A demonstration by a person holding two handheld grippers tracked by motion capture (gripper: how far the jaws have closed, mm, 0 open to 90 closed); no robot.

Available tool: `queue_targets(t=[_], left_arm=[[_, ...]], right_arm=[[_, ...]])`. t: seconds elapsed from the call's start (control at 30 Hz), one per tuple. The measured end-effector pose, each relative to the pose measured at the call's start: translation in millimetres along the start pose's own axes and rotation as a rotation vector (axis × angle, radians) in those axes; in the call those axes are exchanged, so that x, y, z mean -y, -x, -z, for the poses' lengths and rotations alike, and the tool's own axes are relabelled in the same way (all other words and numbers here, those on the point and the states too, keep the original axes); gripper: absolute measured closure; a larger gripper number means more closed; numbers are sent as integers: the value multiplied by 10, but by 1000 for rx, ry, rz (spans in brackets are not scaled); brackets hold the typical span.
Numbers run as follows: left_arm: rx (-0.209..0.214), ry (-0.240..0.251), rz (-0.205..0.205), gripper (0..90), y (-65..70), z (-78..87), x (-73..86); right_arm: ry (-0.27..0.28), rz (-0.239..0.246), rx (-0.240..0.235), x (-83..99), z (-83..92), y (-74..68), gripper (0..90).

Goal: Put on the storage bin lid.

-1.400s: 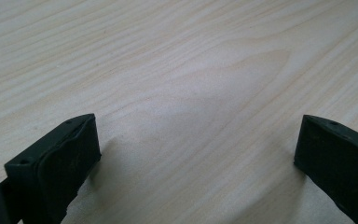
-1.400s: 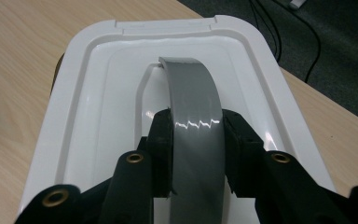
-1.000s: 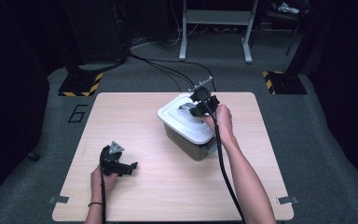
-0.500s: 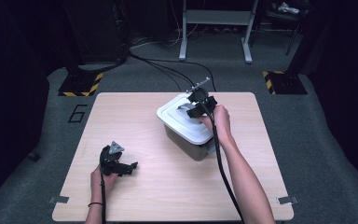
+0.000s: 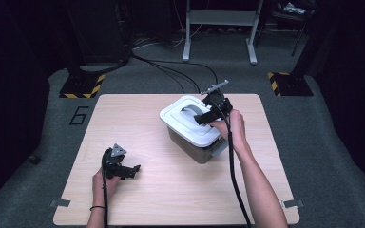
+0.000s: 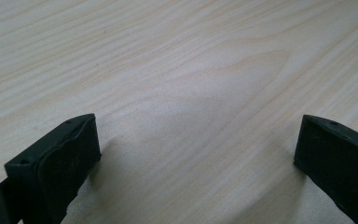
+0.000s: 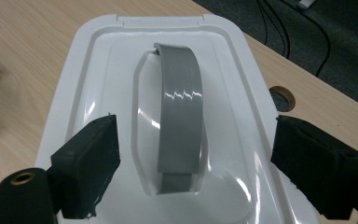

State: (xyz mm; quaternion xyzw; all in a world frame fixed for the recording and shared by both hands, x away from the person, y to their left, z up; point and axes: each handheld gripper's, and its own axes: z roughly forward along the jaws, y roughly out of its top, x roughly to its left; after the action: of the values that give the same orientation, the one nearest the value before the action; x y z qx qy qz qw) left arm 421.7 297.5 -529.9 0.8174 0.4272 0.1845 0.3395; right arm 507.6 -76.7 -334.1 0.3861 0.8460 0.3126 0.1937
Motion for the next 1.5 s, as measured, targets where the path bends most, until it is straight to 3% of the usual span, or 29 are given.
queue_targets(t=[0.37, 0.67, 0.8, 1.03, 1.5], left_arm=[[0, 0, 0, 2, 1, 0, 0], [0, 0, 0, 2, 1, 0, 0], [-1, 0, 0, 2, 1, 0, 0], [-1, 4, 5, 2, 4, -3, 1], [-1, 3, 3, 2, 3, -2, 0]], right_arm=[[34, -17, 12, 427, 251, 123, 73], [50, -90, 38, 855, 395, 291, 55], [45, -100, 55, 1041, 419, 342, 56], [22, -147, 66, 1406, 362, 430, 51], [-34, -221, 69, 2111, 7, 497, 25]])
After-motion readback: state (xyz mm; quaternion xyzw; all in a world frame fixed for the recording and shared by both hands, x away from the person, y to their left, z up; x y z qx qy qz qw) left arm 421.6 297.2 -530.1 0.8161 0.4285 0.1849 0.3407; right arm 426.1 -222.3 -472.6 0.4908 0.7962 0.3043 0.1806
